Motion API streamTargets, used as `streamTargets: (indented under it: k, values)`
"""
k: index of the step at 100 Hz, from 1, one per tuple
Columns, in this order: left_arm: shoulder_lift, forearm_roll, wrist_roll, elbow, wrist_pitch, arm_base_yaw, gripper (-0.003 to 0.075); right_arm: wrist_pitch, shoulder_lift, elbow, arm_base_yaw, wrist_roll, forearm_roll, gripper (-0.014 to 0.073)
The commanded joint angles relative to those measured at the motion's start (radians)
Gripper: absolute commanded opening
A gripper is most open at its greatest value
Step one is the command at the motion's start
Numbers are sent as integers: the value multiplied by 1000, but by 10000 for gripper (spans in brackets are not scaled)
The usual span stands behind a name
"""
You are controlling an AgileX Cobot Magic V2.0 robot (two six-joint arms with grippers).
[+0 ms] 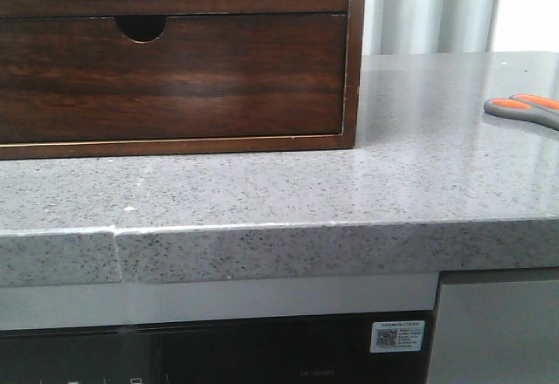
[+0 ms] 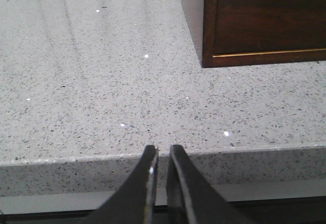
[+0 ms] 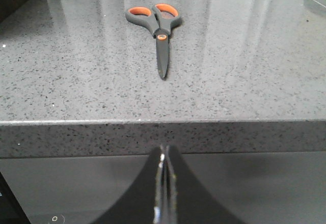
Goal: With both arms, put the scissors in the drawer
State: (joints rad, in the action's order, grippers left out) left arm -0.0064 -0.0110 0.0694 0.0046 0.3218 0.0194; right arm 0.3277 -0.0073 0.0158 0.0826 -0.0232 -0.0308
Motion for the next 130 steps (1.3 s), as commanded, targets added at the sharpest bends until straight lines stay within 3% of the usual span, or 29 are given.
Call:
streamTargets:
  k: [1, 79, 97, 130]
  values:
    - [-32, 1, -10, 17, -66, -7, 3, -23, -24, 12, 6, -8, 5, -96]
    - [-32, 11, -10, 17, -86, -7, 3, -25, -24, 12, 6, -8, -1, -96]
    - [-32, 11, -10, 17, -93, -7, 3, -29, -24, 12, 6, -8, -84, -96]
    - [-32, -19, -10, 15, -222, -7, 3, -321, -24, 12, 8, -10, -94, -96]
